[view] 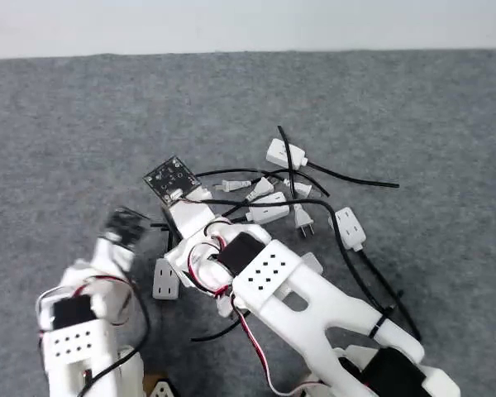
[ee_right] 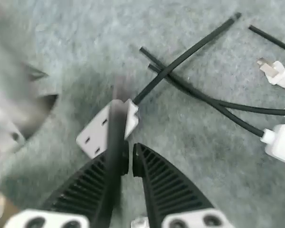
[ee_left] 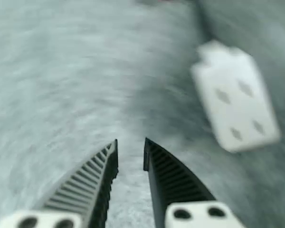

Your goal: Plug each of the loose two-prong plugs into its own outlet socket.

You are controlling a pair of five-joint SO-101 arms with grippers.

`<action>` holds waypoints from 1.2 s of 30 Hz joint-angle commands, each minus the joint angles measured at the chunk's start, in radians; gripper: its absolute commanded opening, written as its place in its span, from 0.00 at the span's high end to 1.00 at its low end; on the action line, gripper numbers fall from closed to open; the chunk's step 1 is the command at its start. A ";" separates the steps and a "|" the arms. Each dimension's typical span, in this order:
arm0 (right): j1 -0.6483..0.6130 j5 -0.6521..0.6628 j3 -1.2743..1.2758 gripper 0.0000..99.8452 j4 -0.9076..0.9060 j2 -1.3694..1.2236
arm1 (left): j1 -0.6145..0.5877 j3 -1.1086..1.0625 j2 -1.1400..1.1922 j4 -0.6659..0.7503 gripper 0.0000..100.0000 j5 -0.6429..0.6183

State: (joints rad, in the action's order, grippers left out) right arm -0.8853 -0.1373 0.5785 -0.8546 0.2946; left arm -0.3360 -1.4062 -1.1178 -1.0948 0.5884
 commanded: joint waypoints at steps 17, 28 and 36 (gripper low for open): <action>0.189 0.155 -0.140 0.83 -0.122 0.050 | -0.060 -0.081 -0.321 -0.055 0.89 -0.074; 0.154 -0.034 0.219 0.88 0.120 0.091 | -0.061 -0.084 -0.333 -0.055 0.89 -0.074; 0.119 -0.037 0.075 0.88 0.076 -0.213 | -0.060 -0.085 -0.331 -0.052 0.89 -0.074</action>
State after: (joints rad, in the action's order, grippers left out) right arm -0.7319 -0.1757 0.7626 -0.7442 0.1550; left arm -0.3882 -1.5044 -1.4415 -1.1454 0.5301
